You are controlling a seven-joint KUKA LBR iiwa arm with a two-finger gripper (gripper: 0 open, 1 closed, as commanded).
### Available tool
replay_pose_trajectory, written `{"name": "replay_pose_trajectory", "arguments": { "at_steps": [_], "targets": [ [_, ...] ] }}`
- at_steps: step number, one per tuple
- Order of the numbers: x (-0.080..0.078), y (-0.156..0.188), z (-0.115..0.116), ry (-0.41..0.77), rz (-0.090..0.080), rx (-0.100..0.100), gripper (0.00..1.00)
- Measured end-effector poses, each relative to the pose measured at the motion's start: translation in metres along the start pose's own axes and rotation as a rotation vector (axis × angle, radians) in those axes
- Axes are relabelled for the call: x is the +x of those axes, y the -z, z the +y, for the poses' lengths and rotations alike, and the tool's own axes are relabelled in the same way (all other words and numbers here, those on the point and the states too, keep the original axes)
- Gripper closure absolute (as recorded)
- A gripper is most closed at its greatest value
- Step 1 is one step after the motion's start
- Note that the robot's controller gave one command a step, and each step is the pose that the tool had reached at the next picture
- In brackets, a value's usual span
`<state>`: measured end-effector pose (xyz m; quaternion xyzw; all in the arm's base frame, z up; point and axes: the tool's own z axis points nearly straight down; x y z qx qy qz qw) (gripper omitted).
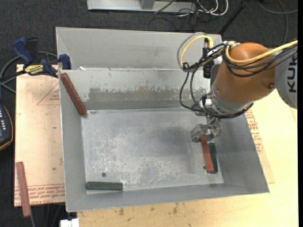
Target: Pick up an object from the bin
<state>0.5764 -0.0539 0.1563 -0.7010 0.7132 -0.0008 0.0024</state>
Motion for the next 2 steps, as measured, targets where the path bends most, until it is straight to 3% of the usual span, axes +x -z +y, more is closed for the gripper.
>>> {"name": "replay_pose_trajectory", "arguments": {
  "at_steps": [1, 2],
  "targets": [
    [-0.0012, 0.0323, -0.0011, -0.004, 0.0, 0.001, 1.0],
    [-0.0018, 0.0391, -0.0018, -0.009, 0.0, -0.002, 1.0]
  ]
}}
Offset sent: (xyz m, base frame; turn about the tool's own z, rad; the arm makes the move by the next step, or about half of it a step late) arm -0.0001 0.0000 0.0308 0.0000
